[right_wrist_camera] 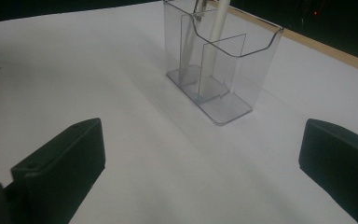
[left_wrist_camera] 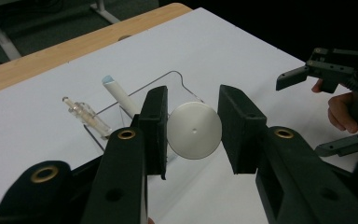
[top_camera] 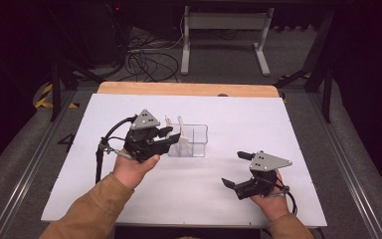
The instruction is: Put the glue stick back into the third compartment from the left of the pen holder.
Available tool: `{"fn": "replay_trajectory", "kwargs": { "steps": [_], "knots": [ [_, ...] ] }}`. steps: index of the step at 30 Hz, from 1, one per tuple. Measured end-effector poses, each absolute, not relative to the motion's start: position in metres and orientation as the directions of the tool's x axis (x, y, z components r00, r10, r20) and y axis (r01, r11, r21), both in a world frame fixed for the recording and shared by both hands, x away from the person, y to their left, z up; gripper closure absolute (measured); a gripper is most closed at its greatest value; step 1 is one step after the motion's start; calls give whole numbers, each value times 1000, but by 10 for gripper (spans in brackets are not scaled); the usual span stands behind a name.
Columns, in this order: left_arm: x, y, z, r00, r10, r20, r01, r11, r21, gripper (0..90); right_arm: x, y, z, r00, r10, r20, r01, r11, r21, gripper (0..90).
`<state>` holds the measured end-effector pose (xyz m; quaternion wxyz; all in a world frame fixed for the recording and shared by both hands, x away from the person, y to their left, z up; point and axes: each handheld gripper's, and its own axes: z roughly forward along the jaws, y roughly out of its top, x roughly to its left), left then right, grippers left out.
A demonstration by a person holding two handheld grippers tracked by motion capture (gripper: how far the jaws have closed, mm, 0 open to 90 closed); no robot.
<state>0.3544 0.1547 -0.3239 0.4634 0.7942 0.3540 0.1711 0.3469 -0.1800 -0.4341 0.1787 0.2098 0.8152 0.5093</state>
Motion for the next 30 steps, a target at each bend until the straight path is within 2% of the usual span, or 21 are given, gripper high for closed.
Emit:
{"fn": "replay_trajectory", "kwargs": {
  "steps": [16, 30],
  "knots": [
    [381, 130, -330, 701, 708, -80, 421, -321, 848, 648, 347, -180, -435, -849, 523, -78, 162, 397, 903, 6],
    [403, 106, -334, 706, 705, -66, 431, -354, 830, 648, 347, -181, -435, -850, 521, -76, 162, 396, 904, 6]
  ]
}}
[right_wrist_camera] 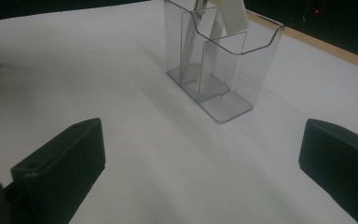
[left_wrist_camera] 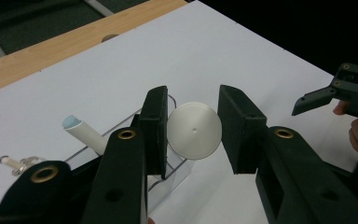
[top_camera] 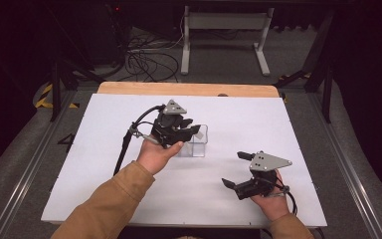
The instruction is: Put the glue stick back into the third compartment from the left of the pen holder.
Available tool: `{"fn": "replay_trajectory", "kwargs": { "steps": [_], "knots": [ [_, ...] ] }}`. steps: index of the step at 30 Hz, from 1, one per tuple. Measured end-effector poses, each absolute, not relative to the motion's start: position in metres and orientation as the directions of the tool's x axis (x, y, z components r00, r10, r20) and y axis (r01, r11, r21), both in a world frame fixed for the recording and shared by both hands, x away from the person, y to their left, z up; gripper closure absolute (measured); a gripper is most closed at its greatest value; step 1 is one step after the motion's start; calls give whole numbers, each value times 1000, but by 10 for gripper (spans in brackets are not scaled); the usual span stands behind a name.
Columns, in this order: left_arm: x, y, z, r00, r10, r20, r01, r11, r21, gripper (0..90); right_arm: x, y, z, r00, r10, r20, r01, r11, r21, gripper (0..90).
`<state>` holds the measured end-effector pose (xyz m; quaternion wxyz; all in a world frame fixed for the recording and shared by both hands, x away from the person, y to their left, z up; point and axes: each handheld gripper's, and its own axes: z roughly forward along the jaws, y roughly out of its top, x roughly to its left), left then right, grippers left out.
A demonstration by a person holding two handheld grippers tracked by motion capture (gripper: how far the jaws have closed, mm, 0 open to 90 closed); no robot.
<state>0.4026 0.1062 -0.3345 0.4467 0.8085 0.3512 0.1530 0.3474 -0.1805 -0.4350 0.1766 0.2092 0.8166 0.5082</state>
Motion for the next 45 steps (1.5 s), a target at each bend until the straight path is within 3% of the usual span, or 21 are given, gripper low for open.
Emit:
{"fn": "replay_trajectory", "kwargs": {
  "steps": [25, 26, 28, 32, 35, 45],
  "knots": [
    [421, 93, -353, 722, 689, -60, 435, -385, 814, 644, 348, -182, -435, -850, 521, -77, 163, 399, 902, 6],
    [421, 93, -353, 721, 691, -52, 430, -388, 815, 635, 348, -182, -435, -850, 521, -78, 162, 399, 903, 6],
    [419, 93, -353, 727, 686, -37, 413, -393, 822, 458, 348, -182, -435, -849, 522, -79, 161, 399, 903, 6],
    [415, 96, -350, 741, 671, -30, 388, -392, 834, 335, 348, -182, -435, -849, 523, -77, 163, 397, 903, 6],
    [411, 99, -349, 751, 660, -15, 362, -392, 846, 286, 348, -182, -435, -849, 523, -78, 162, 398, 903, 6],
    [397, 108, -341, 777, 629, 11, 296, -381, 876, 253, 348, -182, -435, -849, 523, -78, 161, 395, 904, 6]
  ]
}}
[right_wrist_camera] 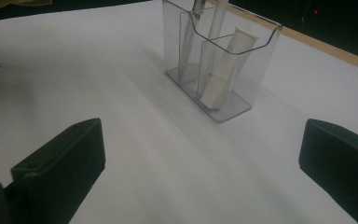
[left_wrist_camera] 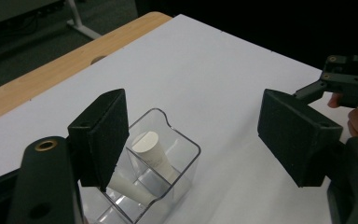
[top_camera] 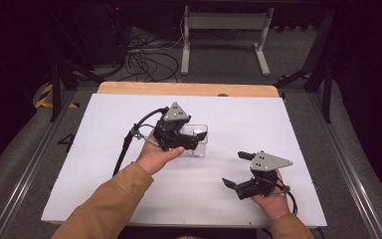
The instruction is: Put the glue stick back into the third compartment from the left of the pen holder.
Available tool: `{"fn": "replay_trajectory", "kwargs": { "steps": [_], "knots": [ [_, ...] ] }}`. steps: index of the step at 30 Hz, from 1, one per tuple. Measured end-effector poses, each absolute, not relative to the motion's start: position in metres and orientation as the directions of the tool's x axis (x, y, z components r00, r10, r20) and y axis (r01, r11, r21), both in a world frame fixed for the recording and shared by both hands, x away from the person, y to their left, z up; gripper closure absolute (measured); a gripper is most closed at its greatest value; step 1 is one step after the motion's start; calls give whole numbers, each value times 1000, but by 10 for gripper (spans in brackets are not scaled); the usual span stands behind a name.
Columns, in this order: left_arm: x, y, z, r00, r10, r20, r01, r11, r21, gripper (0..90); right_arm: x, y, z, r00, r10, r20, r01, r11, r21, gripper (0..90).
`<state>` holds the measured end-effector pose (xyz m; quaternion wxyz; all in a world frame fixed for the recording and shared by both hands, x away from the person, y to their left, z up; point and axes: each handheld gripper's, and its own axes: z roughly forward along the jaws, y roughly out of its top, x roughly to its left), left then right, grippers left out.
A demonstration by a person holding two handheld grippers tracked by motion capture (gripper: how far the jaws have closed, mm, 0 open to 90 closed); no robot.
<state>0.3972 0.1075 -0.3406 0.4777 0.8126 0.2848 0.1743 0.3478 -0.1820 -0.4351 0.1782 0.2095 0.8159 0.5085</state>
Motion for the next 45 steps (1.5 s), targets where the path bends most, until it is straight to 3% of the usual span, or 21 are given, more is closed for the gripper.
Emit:
{"fn": "replay_trajectory", "kwargs": {
  "steps": [18, 28, 45],
  "knots": [
    [364, 152, -338, 780, 625, 20, 226, -311, 923, 230, 347, -185, -433, -844, 531, -75, 156, 377, 913, 5],
    [348, 182, -360, 761, 648, 30, 195, -273, 942, 197, 346, -184, -433, -849, 523, -76, 150, 375, 915, 2],
    [330, 238, -412, 714, 700, 7, 224, -239, 945, 165, 346, -184, -434, -853, 517, -75, 142, 367, 919, 0]
  ]
}}
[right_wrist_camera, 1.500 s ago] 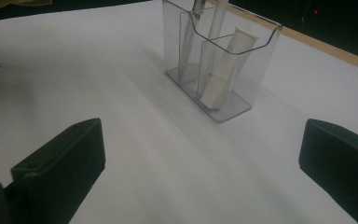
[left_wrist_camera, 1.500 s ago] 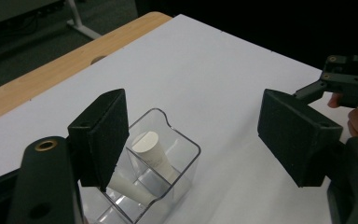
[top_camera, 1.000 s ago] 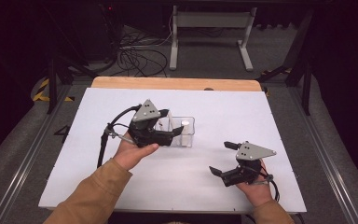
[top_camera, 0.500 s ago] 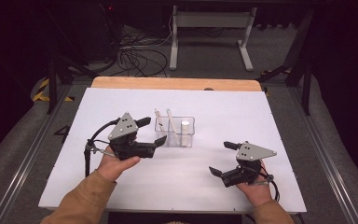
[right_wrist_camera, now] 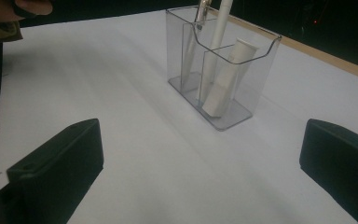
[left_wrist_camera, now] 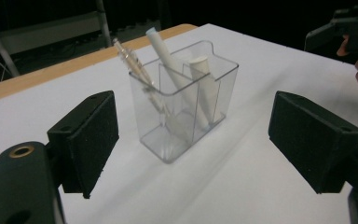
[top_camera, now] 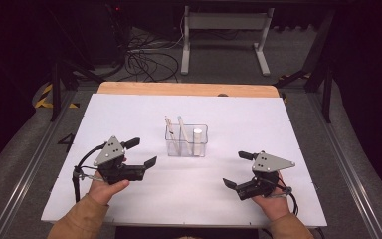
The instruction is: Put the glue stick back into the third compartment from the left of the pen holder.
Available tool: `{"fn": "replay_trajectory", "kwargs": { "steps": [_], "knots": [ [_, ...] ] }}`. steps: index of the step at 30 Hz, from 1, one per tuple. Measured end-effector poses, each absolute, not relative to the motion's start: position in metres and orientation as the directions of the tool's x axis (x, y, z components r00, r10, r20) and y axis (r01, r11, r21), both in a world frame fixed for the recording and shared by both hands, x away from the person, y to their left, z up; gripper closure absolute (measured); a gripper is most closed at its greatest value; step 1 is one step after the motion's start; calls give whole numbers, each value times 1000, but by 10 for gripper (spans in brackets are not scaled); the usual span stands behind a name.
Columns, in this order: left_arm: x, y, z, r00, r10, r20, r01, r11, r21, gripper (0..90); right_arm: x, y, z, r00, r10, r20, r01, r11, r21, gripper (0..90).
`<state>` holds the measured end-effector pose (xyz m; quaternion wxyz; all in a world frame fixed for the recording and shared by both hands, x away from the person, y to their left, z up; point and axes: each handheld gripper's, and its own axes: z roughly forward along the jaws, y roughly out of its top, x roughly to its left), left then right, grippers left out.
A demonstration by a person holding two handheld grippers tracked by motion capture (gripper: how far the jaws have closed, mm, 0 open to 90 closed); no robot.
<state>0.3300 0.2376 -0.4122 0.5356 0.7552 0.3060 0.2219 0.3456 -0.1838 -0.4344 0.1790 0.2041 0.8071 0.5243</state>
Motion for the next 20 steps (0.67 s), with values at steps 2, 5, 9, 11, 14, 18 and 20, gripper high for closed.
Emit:
{"fn": "replay_trajectory", "kwargs": {
  "steps": [2, 5, 9, 11, 14, 18, 20],
  "knots": [
    [327, 242, -418, 714, 700, 6, 230, -243, 942, 159, 346, -184, -435, -853, 517, -75, 142, 368, 919, 0],
    [323, 248, -430, 706, 708, 23, 239, -268, 933, 148, 345, -184, -435, -853, 517, -74, 142, 365, 920, 0],
    [316, 257, -448, 701, 713, 18, 266, -285, 921, 129, 345, -185, -435, -853, 517, -74, 140, 363, 921, 0],
    [314, 260, -455, 703, 711, -3, 286, -278, 917, 129, 344, -185, -435, -853, 517, -74, 141, 364, 921, 0],
    [311, 265, -461, 704, 708, -57, 324, -249, 913, 116, 345, -186, -436, -852, 519, -72, 143, 362, 921, 0],
    [313, 270, -464, 686, 719, -113, 358, -199, 912, 106, 345, -186, -437, -853, 517, -72, 146, 367, 919, 0],
    [314, 272, -464, 679, 725, -119, 359, -185, 915, 103, 346, -185, -437, -853, 517, -72, 146, 370, 917, 0]
  ]
}}
